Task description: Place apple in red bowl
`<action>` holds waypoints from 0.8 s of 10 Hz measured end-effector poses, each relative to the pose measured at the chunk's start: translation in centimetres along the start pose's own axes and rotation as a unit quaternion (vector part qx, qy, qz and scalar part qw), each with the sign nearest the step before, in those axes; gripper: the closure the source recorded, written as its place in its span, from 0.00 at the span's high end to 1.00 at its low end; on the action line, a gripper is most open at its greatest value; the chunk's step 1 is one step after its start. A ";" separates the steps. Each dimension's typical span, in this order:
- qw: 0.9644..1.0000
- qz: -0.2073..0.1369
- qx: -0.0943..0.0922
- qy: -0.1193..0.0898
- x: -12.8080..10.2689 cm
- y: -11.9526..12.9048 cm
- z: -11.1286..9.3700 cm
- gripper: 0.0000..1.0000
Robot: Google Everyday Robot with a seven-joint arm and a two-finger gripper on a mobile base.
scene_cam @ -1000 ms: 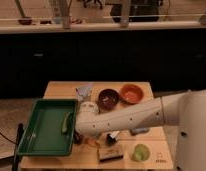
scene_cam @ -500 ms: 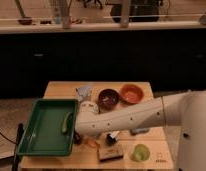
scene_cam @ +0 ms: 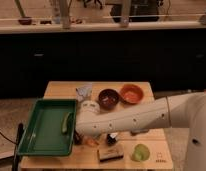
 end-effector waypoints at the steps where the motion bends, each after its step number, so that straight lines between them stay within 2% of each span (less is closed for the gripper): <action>1: 1.000 0.001 0.002 0.000 0.1 0.0 -0.2 0.00; 8: 1.000 0.011 0.016 0.011 0.8 0.1 -1.7 0.00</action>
